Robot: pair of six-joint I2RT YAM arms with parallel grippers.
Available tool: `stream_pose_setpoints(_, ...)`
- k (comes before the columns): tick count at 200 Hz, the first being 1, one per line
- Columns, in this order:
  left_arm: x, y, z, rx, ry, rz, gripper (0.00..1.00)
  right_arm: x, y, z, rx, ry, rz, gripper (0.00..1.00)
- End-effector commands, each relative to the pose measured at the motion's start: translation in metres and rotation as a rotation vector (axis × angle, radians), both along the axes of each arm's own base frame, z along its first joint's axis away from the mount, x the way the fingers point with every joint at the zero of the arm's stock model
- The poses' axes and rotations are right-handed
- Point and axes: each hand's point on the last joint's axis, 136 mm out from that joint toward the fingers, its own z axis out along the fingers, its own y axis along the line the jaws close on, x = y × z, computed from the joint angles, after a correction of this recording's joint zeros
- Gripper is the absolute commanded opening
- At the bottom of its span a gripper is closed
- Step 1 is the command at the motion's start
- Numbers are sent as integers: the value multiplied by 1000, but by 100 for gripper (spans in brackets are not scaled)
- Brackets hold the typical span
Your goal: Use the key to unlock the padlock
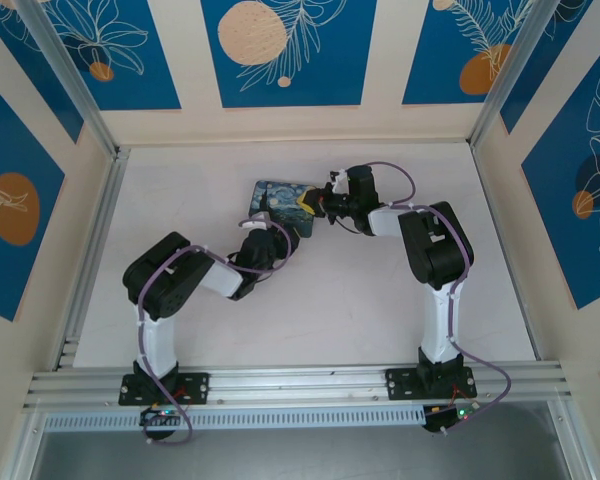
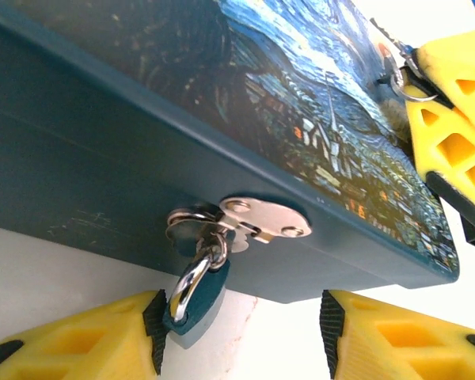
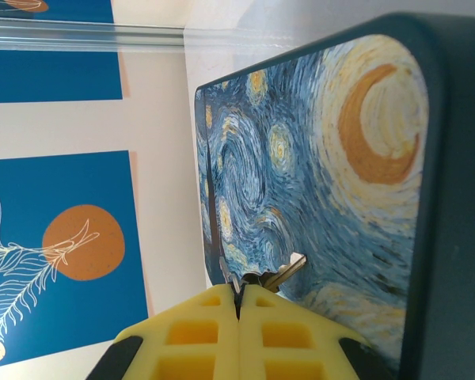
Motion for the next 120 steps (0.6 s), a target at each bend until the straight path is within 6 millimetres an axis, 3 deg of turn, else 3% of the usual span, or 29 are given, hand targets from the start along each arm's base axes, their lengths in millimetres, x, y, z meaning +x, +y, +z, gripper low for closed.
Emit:
stream_pose_setpoints(1,2,4,-13,31,21,41,52,-7,1,-27,-22,76,16,0)
stream_pose_setpoints(120,12,1,-10,33,9,59,30,-8,0,-32,-26,86,15,0)
